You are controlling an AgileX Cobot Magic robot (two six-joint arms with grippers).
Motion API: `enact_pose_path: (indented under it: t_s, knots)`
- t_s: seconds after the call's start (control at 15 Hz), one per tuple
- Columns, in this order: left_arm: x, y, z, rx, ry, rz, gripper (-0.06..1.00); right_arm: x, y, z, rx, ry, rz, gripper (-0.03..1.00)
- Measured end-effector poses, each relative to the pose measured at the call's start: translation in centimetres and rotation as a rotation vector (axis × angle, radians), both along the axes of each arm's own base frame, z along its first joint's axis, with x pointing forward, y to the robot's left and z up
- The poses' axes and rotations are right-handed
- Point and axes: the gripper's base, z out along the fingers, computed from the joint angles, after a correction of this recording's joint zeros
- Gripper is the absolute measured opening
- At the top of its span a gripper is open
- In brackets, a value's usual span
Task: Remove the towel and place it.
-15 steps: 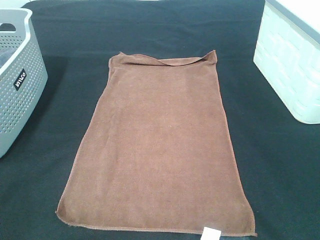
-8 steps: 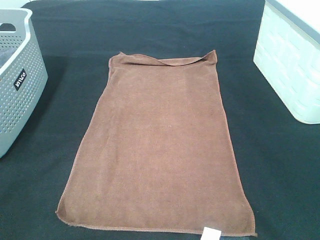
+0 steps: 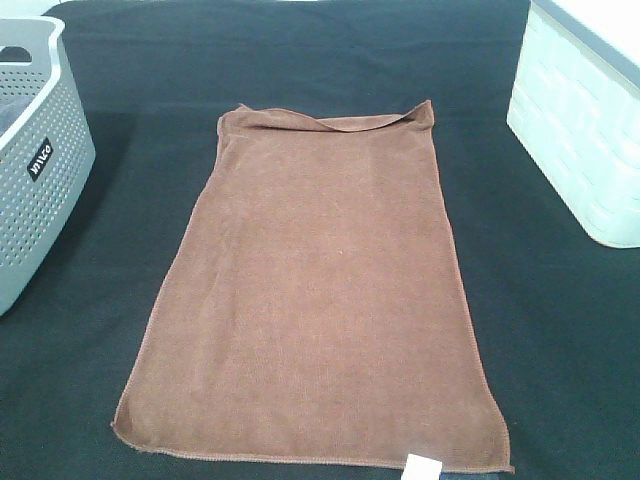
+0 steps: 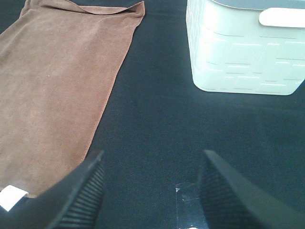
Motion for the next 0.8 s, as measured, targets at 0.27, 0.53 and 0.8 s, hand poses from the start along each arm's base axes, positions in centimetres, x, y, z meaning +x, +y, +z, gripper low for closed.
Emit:
enact_pose_path:
  t_s: [0.27, 0.53, 0.8]
  knots:
    - [0.00, -0.02, 0.00, 0.000, 0.000, 0.042, 0.81, 0.00, 0.00, 0.00, 0.000, 0.000, 0.000, 0.53]
    - [0.00, -0.04, 0.00, 0.000, 0.000, 0.077, 0.81, 0.00, 0.00, 0.00, 0.000, 0.000, 0.000, 0.53]
    - [0.00, -0.04, 0.00, 0.000, 0.000, 0.077, 0.81, 0.00, 0.00, 0.00, 0.000, 0.000, 0.000, 0.53]
